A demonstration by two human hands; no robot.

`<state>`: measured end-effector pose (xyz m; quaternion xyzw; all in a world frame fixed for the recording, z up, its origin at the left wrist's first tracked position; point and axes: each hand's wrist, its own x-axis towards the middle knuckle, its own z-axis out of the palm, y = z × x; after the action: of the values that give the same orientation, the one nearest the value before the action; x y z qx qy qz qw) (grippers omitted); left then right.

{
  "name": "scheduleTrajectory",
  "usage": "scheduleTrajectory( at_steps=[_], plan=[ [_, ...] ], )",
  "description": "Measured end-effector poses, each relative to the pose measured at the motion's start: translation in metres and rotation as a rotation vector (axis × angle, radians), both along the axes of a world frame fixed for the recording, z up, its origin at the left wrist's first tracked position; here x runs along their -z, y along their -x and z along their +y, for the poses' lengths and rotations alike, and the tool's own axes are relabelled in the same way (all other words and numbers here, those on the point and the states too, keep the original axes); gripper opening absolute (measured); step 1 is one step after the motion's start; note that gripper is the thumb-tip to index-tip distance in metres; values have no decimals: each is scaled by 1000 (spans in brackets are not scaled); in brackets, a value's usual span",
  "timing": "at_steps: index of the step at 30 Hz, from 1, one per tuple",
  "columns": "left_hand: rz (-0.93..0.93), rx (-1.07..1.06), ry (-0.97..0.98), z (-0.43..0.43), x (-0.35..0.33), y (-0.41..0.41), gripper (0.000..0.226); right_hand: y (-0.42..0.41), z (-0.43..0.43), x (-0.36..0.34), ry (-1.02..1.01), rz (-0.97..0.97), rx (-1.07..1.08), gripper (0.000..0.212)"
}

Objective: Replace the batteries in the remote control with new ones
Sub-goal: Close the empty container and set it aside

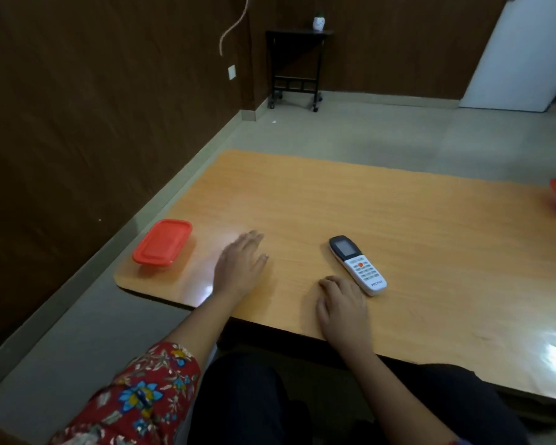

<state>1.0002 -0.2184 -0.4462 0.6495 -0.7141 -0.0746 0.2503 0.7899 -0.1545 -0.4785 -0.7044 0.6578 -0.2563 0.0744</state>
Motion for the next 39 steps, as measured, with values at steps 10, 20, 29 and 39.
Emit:
scheduleTrajectory(
  at_steps=[10,20,29,39],
  plan=[
    [-116,182,-145,8,36,112,52,58,-12,-27,-47,-201,356,66],
    [-72,151,-130,5,40,113,49,82,-76,-10,-176,-161,460,56],
    [-86,134,-115,3,40,114,47,92,-132,-13,-138,-286,673,57],
    [-60,132,-126,4,38,115,47,93,-130,-9,-165,-226,637,62]
  ],
)
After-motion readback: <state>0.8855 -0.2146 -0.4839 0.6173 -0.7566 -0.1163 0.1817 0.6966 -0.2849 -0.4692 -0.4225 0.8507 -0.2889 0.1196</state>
